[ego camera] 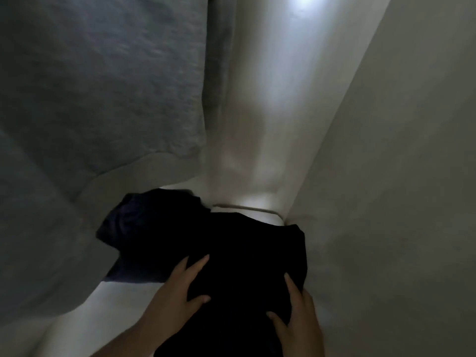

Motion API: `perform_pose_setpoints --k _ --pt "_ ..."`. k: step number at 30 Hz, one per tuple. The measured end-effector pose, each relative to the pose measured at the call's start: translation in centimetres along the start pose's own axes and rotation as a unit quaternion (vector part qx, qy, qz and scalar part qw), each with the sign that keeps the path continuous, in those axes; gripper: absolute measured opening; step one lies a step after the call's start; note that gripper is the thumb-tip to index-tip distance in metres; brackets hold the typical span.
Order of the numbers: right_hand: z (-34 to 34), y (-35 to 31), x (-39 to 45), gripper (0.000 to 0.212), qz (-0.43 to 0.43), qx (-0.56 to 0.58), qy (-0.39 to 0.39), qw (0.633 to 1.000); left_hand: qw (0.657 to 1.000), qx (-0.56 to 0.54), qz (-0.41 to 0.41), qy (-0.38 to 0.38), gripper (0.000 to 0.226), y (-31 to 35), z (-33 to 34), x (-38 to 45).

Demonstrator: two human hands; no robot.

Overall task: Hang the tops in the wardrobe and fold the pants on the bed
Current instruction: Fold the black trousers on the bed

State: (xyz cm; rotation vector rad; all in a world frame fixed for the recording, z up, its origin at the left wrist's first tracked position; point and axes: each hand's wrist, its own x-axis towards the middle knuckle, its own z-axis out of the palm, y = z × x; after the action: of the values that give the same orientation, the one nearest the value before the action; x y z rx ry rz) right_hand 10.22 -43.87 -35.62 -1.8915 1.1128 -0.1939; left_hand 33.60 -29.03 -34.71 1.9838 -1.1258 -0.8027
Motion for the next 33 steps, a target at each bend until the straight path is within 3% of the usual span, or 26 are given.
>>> perform_pose_setpoints --k 4,7,20,23,25,28,33 --pt "-0.4 -0.8 4.6 0.082 0.008 -0.090 0.093 0.992 1.000 0.008 0.013 0.002 0.074 0.2 0.2 5.9" --pt "-0.8 -0.4 8.0 0.083 -0.014 -0.127 0.110 0.986 0.999 0.030 0.020 0.025 0.079 -0.4 1.0 9.2" --pt "2.3 4.9 15.6 0.083 0.045 -0.213 0.068 0.974 0.995 0.054 -0.077 -0.027 0.087 -7.5 7.1 15.9" --pt "2.6 4.3 16.3 0.094 0.063 -0.268 0.091 0.957 0.983 0.179 -0.041 0.016 0.095 -7.4 7.4 16.7" --pt "2.5 3.3 16.6 0.105 0.014 -0.325 0.124 0.938 0.969 0.244 0.012 0.025 0.104 -6.2 7.4 17.2" --pt "3.7 2.4 17.6 0.093 -0.057 -0.402 0.147 0.902 0.940 0.321 0.112 0.011 0.107 -5.5 8.8 18.6" --pt "5.3 5.2 18.2 0.080 -0.021 -0.421 0.106 0.901 0.934 0.340 0.095 -0.057 0.085 -6.6 10.4 19.1"
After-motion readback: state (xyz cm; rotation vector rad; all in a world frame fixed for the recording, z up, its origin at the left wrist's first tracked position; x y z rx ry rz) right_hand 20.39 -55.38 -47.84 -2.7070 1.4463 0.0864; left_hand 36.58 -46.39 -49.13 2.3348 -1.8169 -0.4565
